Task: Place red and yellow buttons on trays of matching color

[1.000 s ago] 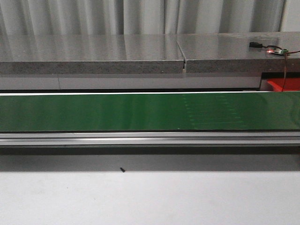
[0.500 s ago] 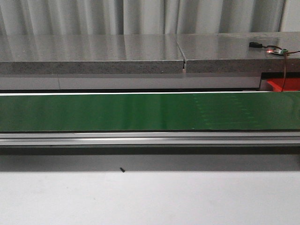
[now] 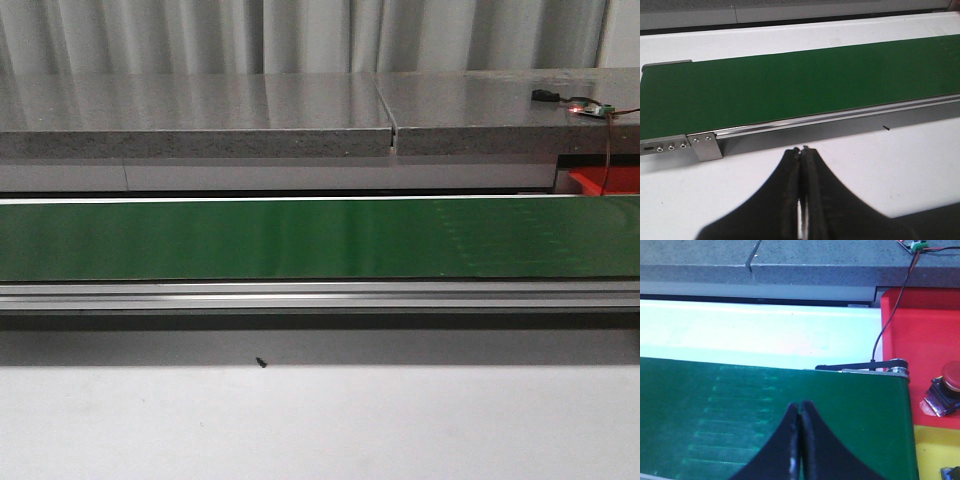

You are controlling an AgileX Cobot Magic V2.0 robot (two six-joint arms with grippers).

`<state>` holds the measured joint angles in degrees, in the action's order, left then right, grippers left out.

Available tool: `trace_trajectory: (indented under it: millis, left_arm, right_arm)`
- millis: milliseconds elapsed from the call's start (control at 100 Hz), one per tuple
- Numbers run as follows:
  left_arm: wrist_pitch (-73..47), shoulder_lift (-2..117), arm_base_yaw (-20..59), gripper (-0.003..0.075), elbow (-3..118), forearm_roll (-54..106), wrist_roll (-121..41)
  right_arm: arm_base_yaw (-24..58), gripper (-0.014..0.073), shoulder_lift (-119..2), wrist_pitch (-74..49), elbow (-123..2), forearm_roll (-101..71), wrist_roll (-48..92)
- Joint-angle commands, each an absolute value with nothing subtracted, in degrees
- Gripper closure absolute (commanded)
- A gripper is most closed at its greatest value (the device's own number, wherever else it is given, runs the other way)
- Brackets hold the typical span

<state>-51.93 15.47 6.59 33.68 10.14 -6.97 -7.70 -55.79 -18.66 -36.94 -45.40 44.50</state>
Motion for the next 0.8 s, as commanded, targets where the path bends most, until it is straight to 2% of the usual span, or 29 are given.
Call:
trace_trajectory:
  millis: [0, 430, 610, 790]
  left_arm:
    - [-48.24, 16.0, 7.08, 0.0739, 35.01, 11.32, -6.98]
    - [-47.2, 16.0, 7.08, 0.0739, 35.01, 11.67, -6.98]
    - [-42.88, 16.1, 7.08, 0.0739, 35.14, 9.99, -3.65]
    - [-42.22, 19.6, 7.08, 0.0739, 38.28, -2.18, 6.33]
  right_arm:
    - [-6.99, 0.0652, -51.81, -15.45, -35.85, -45.78, 44.7]
    - [-6.28, 0.0652, -33.14, -16.58, -24.86, -45.78, 44.7]
    - [-6.28, 0.0652, -31.56, -17.0, -24.79, -45.78, 44.7]
    - [-6.28, 0.0652, -31.56, -17.06, -24.79, -45.78, 44.7]
